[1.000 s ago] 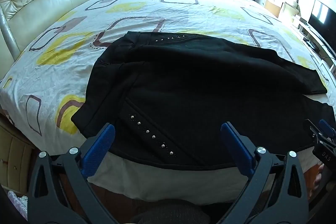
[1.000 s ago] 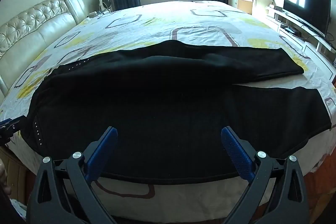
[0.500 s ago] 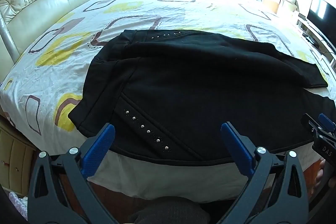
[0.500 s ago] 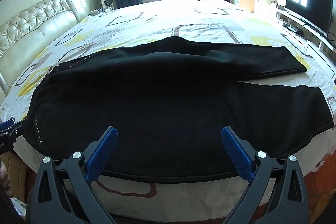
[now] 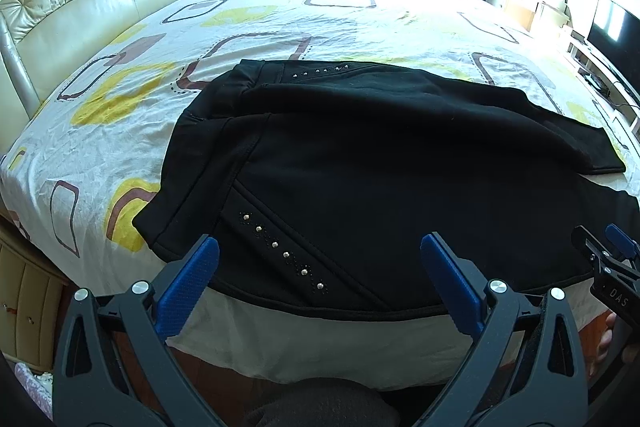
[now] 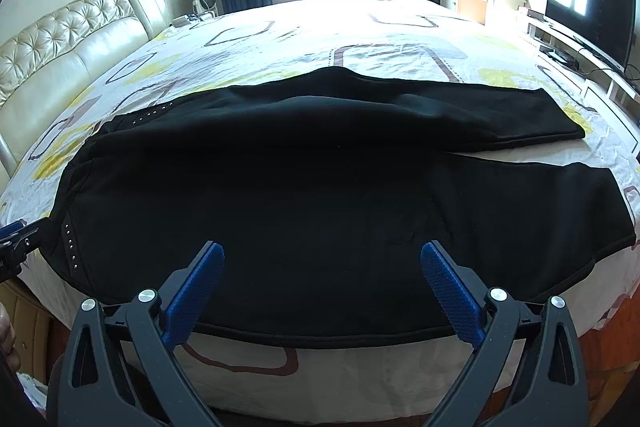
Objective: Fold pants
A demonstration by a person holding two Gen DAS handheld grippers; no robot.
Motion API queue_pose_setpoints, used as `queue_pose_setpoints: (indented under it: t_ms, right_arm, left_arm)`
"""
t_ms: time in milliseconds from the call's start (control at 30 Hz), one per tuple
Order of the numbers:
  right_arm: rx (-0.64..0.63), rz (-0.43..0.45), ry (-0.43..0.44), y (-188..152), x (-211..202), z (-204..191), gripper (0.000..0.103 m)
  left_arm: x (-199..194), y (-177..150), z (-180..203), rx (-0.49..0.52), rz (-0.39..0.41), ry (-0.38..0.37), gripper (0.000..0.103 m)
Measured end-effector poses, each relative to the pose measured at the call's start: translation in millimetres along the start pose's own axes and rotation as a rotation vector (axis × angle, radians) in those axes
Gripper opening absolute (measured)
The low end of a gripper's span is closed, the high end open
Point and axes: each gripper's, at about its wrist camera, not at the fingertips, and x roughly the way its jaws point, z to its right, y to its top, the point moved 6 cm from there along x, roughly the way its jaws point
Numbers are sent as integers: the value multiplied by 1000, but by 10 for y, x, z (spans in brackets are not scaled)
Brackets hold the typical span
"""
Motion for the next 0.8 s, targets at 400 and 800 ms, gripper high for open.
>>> queue_pose_setpoints:
  t_ms: [400, 800]
  right_arm:
    - [-1, -10, 4, 2, 34, -10, 98]
    - [-5, -17, 5, -13, 53, -23, 98]
  left_arm:
    - [-3, -10, 18, 17, 2, 0, 101]
    - [-1, -8, 23, 18, -1, 0, 101]
